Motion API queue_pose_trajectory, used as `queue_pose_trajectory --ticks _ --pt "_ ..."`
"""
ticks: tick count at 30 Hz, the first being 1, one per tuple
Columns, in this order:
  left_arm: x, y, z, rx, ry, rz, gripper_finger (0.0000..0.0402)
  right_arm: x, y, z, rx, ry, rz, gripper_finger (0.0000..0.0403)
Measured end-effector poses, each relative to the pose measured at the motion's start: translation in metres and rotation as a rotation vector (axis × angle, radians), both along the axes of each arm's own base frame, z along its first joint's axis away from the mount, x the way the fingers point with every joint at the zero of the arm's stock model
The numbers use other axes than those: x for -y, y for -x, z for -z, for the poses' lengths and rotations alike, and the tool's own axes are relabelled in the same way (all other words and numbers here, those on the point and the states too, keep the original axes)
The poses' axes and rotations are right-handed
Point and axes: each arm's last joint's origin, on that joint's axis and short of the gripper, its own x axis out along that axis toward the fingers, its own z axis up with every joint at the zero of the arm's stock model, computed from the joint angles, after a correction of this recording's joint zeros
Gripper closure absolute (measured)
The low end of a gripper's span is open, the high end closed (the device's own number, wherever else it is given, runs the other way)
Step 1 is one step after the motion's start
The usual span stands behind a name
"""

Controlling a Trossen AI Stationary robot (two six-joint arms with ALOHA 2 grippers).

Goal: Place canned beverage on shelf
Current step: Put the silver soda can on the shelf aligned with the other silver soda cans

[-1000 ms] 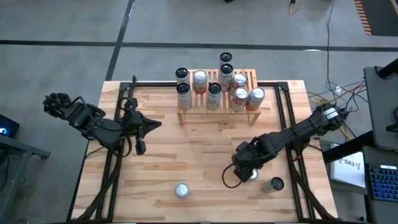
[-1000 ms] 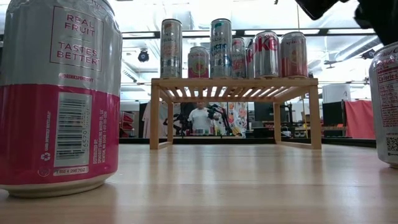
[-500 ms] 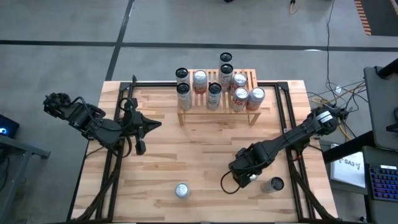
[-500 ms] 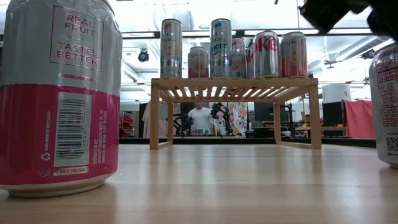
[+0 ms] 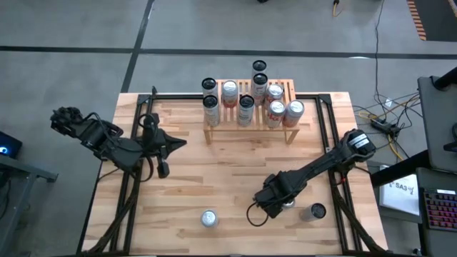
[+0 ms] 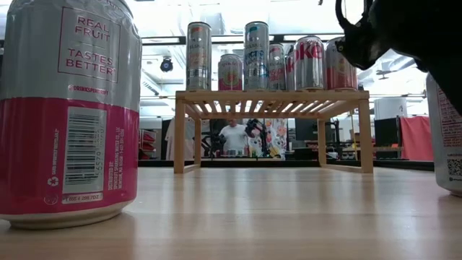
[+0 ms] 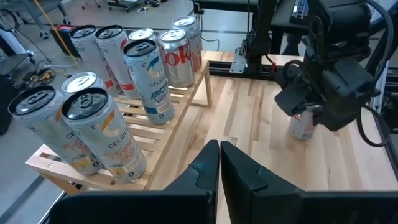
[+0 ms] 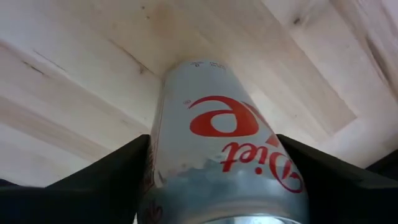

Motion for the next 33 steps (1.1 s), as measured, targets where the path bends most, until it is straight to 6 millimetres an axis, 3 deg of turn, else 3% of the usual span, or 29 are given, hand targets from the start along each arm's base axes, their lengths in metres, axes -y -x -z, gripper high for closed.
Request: queue_pose_trajectory --ticks 2,7,13,20,27,33 --pt "0.001 -0.002 0.001 -0.006 -0.003 -0.001 0.0402 0.000 0.000 0.000 0.002 -0.001 -0.006 0.0108" --pt "0.005 -0.010 0.005 -0.010 -0.010 -0.038 0.0401 0.002 0.002 -0.012 0.061 0.005 0.028 0.0108" --pt "0.008 -0.017 0.010 -0.032 -0.032 -0.037 0.0371 0.012 0.000 -0.071 0.324 0.067 0.146 0.0108" --pt "0.014 -0.028 0.016 -0.074 -0.119 -0.028 0.0270 0.036 -0.023 -0.135 0.743 0.211 0.251 0.0108" --pt "0.024 -0.053 0.034 -0.127 -0.294 -0.140 0.0140 0.064 -0.058 -0.156 0.965 0.276 0.278 0.0108" --pt "0.035 -0.072 0.053 -0.214 -0.352 -0.091 0.0072 0.083 -0.078 -0.158 0.986 0.342 0.304 0.0108"
